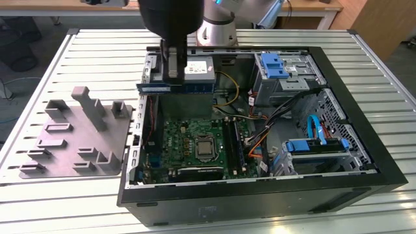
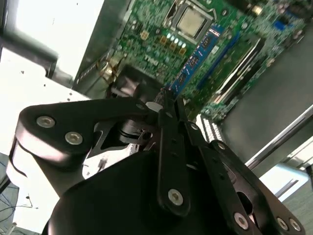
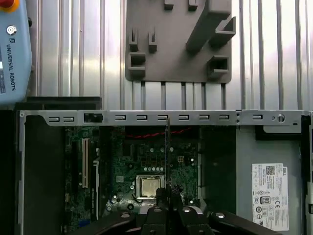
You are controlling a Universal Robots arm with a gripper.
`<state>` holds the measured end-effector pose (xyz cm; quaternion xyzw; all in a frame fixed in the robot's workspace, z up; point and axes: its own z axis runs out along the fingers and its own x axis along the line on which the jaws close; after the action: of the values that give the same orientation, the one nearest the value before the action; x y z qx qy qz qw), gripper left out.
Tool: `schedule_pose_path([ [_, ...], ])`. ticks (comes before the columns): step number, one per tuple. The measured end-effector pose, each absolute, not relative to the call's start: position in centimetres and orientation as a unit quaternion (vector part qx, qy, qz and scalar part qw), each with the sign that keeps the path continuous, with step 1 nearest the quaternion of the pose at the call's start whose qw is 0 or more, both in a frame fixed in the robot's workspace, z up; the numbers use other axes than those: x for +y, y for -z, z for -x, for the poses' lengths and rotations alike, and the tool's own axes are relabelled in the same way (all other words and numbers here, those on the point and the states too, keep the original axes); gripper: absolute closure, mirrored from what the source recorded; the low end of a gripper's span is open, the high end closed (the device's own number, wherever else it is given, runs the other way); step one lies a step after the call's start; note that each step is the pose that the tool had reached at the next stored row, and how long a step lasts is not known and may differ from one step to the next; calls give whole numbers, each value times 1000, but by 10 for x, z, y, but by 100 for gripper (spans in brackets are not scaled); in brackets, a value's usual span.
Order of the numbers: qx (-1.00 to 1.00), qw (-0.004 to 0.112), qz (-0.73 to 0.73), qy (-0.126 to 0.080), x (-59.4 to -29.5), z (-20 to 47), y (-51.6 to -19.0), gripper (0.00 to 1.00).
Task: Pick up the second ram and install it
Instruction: 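Pick up the second ram and move it above second insertion slot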
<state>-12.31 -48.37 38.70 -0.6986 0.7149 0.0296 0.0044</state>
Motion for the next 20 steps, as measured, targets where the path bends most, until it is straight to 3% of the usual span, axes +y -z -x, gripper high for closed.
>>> schedule_pose_path([
  [20, 715, 2, 699, -32, -484, 50, -385, 86],
])
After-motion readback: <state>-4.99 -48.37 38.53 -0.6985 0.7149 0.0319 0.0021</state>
